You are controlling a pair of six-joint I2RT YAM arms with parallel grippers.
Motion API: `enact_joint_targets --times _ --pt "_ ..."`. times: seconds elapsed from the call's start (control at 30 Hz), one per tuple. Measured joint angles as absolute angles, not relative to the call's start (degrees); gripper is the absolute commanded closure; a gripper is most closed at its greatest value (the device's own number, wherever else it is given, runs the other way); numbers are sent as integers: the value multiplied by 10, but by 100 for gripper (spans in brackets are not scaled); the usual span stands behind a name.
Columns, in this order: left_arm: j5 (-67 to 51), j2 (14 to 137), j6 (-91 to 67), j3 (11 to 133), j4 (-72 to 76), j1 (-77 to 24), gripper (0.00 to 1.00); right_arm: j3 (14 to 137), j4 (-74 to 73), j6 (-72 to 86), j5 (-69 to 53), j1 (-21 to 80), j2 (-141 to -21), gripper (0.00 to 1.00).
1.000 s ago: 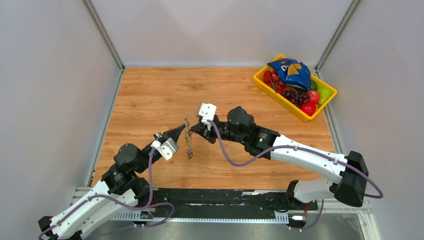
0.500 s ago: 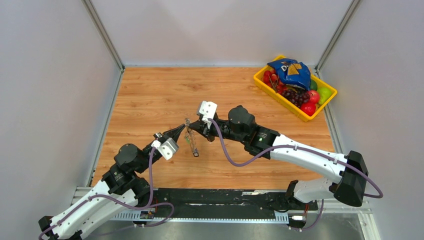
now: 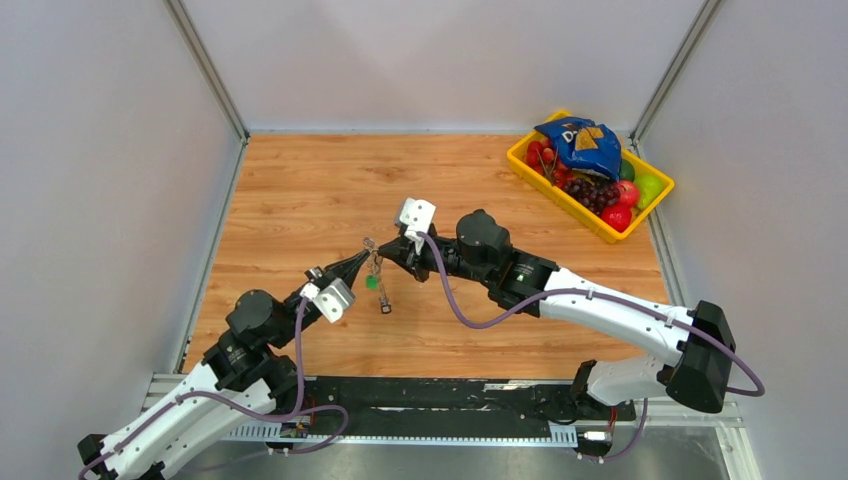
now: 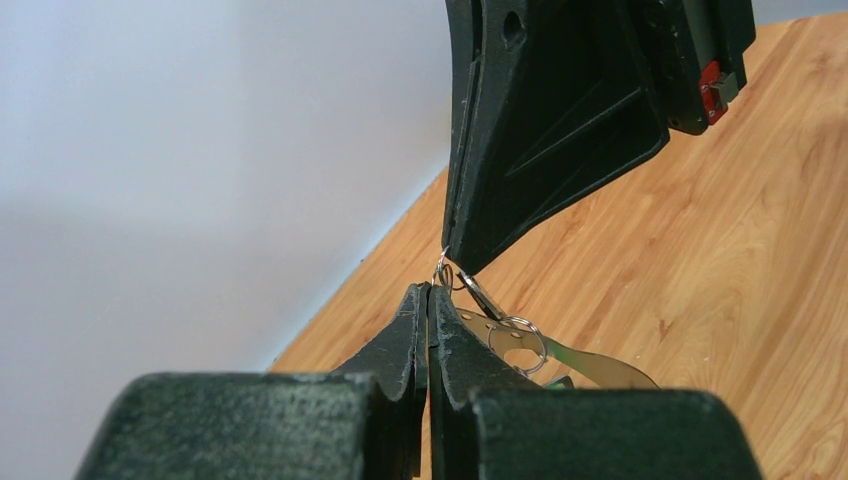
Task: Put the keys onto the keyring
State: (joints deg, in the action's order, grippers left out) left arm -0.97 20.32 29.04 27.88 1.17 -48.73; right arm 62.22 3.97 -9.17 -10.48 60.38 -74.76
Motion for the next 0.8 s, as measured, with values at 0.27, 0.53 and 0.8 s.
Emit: enact_joint_targets --times 0.27,0.53,0.8 --pt "-13 190 289 273 11 -487 100 624 42 -64 -117 593 -749 100" --pt "-14 184 289 271 11 -487 100 627 42 -46 -123 590 -751 100" --pt "-13 181 288 269 11 -487 100 632 41 -24 -123 586 -765 100"
